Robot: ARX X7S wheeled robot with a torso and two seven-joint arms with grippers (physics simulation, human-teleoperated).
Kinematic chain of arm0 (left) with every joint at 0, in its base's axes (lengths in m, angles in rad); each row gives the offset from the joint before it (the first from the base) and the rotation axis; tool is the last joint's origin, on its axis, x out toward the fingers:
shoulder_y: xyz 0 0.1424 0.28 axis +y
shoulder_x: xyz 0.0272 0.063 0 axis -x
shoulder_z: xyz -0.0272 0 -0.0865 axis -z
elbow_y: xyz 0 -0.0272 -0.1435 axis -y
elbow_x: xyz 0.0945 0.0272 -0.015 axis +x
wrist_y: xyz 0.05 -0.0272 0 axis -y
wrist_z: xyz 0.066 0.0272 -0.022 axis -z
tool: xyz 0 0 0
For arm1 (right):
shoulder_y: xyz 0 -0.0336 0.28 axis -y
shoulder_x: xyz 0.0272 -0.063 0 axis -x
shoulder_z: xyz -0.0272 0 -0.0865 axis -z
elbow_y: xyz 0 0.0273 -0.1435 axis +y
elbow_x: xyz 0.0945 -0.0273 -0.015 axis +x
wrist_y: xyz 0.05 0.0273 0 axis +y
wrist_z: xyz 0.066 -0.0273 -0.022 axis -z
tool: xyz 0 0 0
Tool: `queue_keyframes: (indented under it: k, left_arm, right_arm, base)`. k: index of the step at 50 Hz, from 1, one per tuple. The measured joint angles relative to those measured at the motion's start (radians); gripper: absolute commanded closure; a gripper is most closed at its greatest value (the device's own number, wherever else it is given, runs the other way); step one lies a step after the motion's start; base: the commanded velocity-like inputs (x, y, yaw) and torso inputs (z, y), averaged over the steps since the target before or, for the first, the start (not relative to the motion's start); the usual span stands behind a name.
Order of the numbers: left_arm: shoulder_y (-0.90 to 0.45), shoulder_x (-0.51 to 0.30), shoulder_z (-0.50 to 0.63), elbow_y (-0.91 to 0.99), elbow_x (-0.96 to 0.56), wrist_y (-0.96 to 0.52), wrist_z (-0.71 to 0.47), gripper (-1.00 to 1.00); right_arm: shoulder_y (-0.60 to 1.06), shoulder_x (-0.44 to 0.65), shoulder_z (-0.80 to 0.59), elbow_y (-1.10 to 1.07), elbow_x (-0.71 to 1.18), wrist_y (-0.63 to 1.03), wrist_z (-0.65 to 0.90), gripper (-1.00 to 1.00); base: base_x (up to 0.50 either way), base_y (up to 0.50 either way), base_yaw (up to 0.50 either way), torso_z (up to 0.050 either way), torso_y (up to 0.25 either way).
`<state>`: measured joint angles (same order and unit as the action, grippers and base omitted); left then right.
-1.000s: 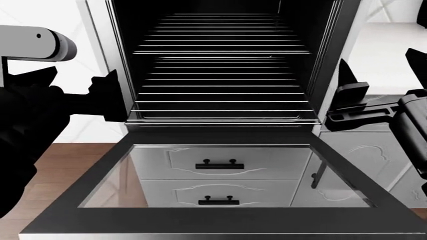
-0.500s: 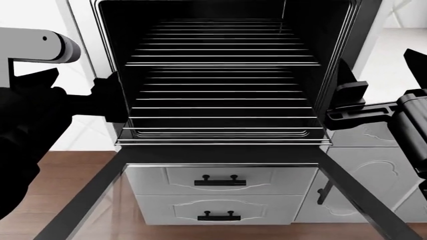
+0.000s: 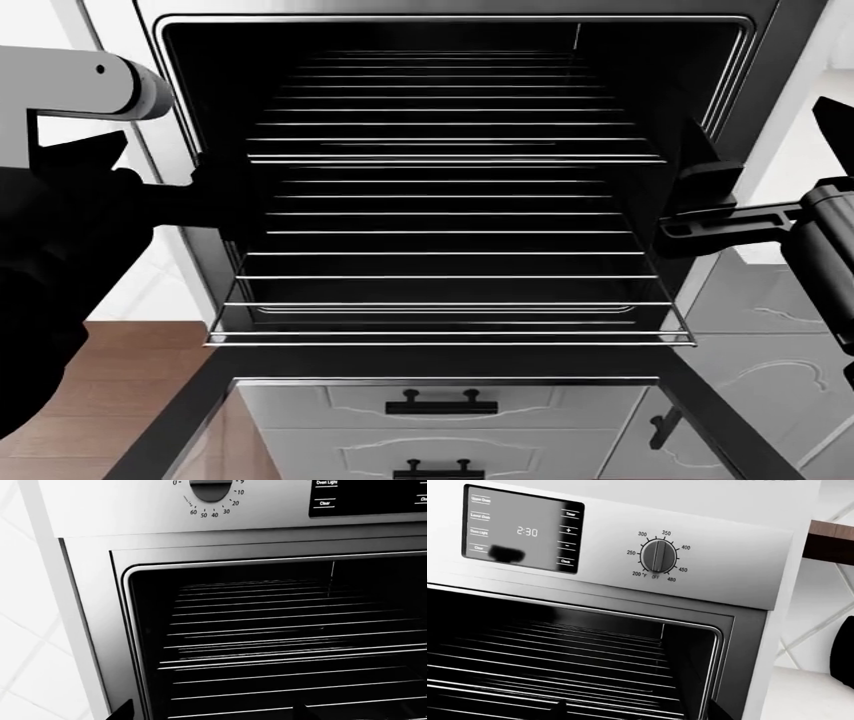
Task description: Fully slide the bottom oven rack out.
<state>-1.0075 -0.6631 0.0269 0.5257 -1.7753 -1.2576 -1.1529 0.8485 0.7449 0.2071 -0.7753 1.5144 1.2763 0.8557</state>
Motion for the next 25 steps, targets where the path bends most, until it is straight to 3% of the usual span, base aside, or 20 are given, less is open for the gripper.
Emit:
queue_keyframes:
  k: [11,25]
  left_arm:
    - [-0.008,-0.006,0.010,-0.013,-0.019,0.010,-0.002,-1.00]
    - [-0.039,-0.039,0.036,-0.052,-0.125,0.035,-0.052,-1.00]
  right_arm:
    - [0.012,0.009,-0.016,0.013,0.023,-0.001,0.030,-1.00]
    - [0.083,0.048,-0.063,0.055,0.170,-0.007,0.149,-1.00]
  base:
    - [0.13,0.00,0.00,0.000,-0.010]
    - [0.00,0.00,0.00,0.000,-0.224]
